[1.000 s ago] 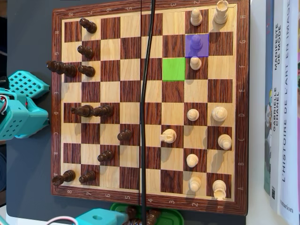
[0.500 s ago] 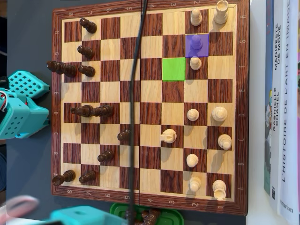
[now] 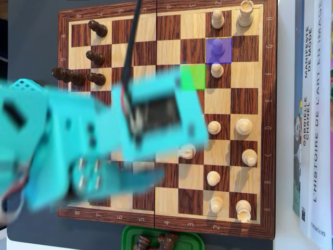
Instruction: Play chess
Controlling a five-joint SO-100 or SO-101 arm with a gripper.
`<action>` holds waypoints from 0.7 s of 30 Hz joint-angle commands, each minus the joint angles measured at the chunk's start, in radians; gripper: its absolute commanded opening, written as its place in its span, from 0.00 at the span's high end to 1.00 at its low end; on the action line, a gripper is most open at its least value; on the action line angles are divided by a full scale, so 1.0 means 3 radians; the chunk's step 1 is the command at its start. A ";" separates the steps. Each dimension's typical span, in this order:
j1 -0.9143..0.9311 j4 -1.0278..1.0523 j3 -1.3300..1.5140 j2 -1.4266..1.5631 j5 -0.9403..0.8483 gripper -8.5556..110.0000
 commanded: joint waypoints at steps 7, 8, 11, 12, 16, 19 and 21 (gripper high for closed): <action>-0.0803 -0.0026 0.0077 0.0148 0.0123 0.81; -0.0890 -0.0026 0.0082 0.0138 0.0205 0.81; -0.1120 -0.0031 0.0061 0.0010 0.0481 0.81; -0.1176 -0.0031 0.0041 -0.0066 0.0593 0.81; -0.1294 -0.0036 -0.0092 -0.0424 0.0936 0.81; -0.1299 -0.0036 -0.0327 -0.0711 0.0966 0.81; -0.1283 -0.0036 -0.0537 -0.0915 0.0961 0.81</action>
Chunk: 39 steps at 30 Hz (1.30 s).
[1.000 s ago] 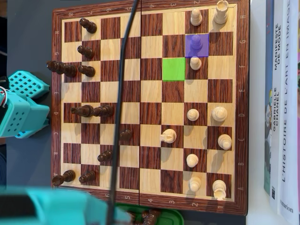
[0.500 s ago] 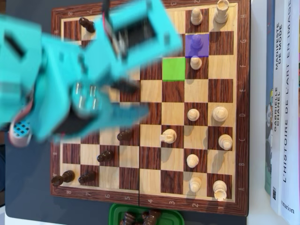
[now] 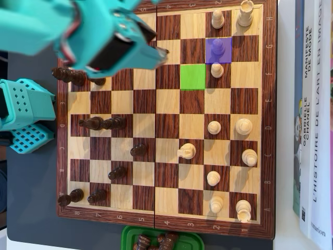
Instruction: Play chess
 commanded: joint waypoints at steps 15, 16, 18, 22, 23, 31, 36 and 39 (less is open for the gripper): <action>0.0005 -0.0020 -0.1283 -0.1104 0.0005 0.81; 0.0005 -0.0020 -0.1329 -0.1140 0.0005 0.81; 0.0005 -0.0005 -0.1421 -0.1217 0.0005 0.81; 0.0026 0.0000 -0.1560 -0.1375 0.0005 0.81; 0.0046 0.0000 -0.1580 -0.1401 0.0005 0.81; 0.0061 -0.0020 -0.1590 -0.1498 0.0000 0.81; 0.0051 -0.0010 -0.1677 -0.1600 0.0000 0.81; 0.0041 0.0000 -0.1790 -0.1708 0.0000 0.81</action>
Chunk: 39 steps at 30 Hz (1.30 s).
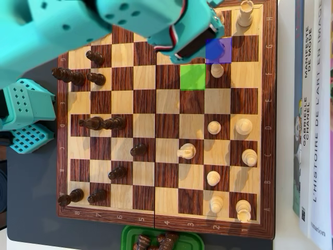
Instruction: Play chess
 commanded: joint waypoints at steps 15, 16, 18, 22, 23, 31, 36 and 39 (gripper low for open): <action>0.0041 -0.0015 -0.0240 -0.0102 -0.0010 0.81; 0.0036 -0.0015 -0.0240 -0.0107 -0.0010 0.81; 0.0031 -0.0026 -0.0240 -0.0153 -0.0010 0.81; 0.0031 0.0000 -0.0307 -0.0266 -0.0010 0.81; 0.0036 0.0005 -0.0337 -0.0291 -0.0010 0.81; 0.0036 0.0005 -0.0399 -0.0343 -0.0010 0.81; 0.0046 0.0005 -0.0389 -0.0343 -0.0010 0.82; 0.0046 0.0005 -0.0383 -0.0343 -0.0010 0.82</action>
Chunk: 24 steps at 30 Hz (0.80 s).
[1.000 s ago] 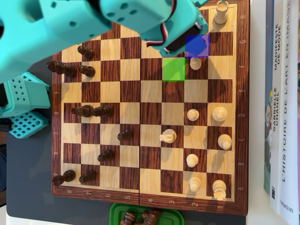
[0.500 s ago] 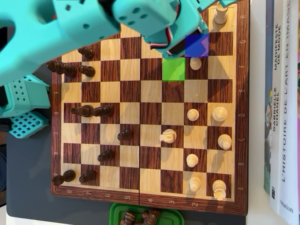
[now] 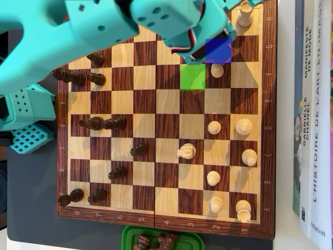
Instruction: Play chess
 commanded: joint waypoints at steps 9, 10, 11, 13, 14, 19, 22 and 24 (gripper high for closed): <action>0.0041 0.0010 -0.0143 0.0000 -0.0010 0.82; 0.0041 0.0010 -0.0153 -0.0020 -0.0010 0.82; 0.0041 0.0010 -0.0159 -0.0041 -0.0010 0.82; 0.0046 0.0010 -0.0159 -0.0056 -0.0010 0.82; 0.0051 0.0010 -0.0153 -0.0046 -0.0010 0.82; 0.0051 0.0005 -0.0164 -0.0031 -0.0010 0.82; 0.0051 0.0005 -0.0159 -0.0036 -0.0010 0.82; 0.0051 0.0005 -0.0159 -0.0036 -0.0010 0.82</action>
